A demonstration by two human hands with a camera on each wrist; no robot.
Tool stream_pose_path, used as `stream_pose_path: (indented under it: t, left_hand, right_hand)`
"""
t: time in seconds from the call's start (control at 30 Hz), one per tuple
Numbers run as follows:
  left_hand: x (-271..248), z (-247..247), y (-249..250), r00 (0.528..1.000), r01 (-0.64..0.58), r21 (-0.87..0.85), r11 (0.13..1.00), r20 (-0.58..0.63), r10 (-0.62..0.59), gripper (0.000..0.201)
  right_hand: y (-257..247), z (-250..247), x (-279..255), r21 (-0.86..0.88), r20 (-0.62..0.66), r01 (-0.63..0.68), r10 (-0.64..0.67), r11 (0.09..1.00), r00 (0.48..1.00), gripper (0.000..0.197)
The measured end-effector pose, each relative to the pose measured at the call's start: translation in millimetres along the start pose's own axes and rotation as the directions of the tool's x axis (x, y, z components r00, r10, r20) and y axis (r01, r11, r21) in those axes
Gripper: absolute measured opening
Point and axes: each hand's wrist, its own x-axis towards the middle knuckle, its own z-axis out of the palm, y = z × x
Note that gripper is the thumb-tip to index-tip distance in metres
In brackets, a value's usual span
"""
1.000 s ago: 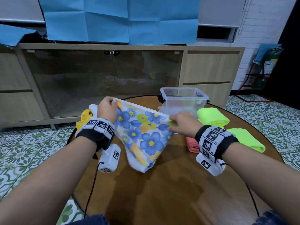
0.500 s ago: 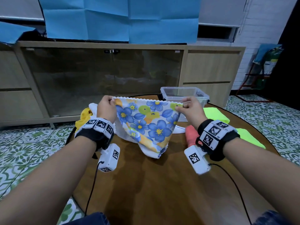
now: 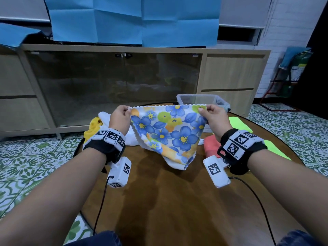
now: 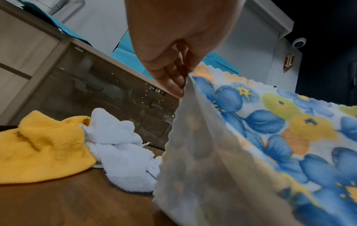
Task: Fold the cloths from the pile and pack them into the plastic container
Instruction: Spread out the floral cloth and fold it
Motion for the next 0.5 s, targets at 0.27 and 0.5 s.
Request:
stream_pose_path:
  t: [0.27, 0.5]
  left_hand:
    - [-8, 5, 7, 0.994, -0.055, 0.127, 0.99, 0.099, 0.042, 0.026]
    - [-39, 41, 54, 0.913, -0.253, -0.086, 0.964, 0.309, 0.267, 0.017]
  right_hand:
    - [-1, 7, -6, -0.023, 0.05, 0.036, -0.035, 0.999, 0.998, 0.025]
    - [-1, 31, -22, -0.088, 0.182, 0.024, -0.008, 0.996, 0.983, 0.022]
